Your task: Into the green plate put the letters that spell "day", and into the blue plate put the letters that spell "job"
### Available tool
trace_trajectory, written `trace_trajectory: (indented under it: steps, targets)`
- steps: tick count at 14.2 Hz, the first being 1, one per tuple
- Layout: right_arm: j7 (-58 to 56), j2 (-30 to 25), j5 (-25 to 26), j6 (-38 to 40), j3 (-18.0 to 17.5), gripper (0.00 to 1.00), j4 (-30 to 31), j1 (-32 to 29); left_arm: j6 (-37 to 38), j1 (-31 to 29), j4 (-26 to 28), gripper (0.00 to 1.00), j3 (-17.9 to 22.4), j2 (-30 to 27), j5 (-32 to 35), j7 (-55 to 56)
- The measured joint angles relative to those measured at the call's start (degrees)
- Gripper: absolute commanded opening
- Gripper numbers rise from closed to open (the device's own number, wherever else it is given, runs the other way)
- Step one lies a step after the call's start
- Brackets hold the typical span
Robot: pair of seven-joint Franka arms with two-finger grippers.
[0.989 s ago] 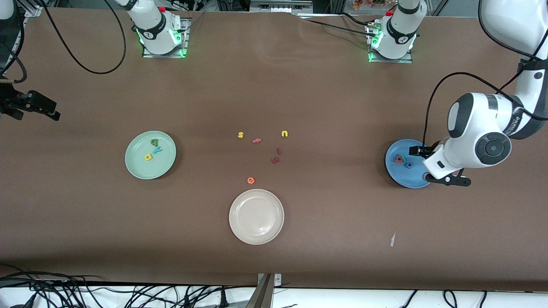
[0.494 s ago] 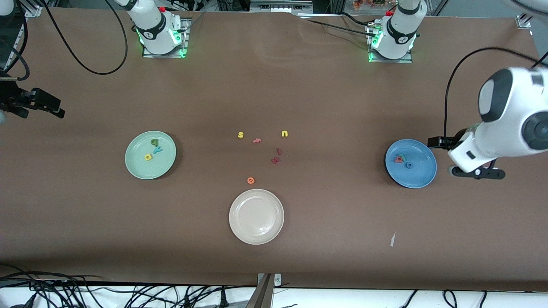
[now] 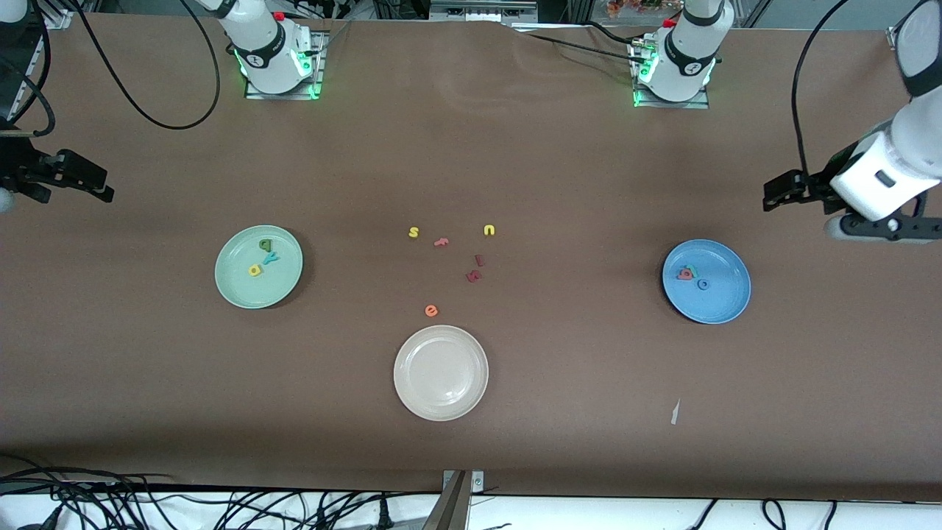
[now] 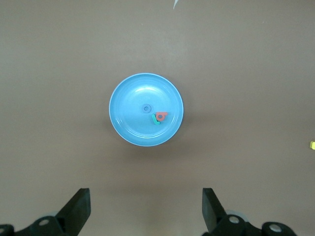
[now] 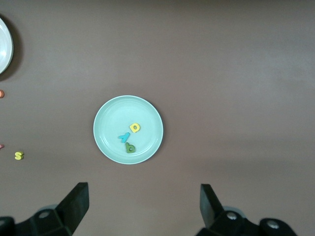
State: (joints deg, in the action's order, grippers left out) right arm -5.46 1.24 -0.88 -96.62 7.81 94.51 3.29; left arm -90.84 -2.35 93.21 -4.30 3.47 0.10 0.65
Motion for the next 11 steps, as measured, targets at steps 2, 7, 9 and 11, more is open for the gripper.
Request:
trace_trajectory:
  steps: [2, 7, 9, 11]
  targets:
    - [-0.01, 0.0, 0.01, 0.16, 0.26, 1.0, -0.01, -0.05, 1.6, -0.29, -0.86, 1.0, 0.07, -1.15, -0.09, 0.0]
    - [-0.01, 0.0, 0.01, 0.23, 0.35, 1.0, -0.01, -0.06, 4.18, -0.92, -1.48, 1.0, 0.26, -1.32, -0.55, -0.59]
    - [-0.01, 0.0, 0.01, 0.24, 0.37, 1.0, -0.01, -0.06, 4.21, -0.91, -1.48, 1.0, 0.26, -1.21, -0.56, -2.82]
    - [-0.01, 0.0, 0.02, 0.25, 0.44, 1.0, -0.01, -0.06, 4.21, -1.08, -1.48, 1.0, 0.31, -1.15, -0.67, -4.06]
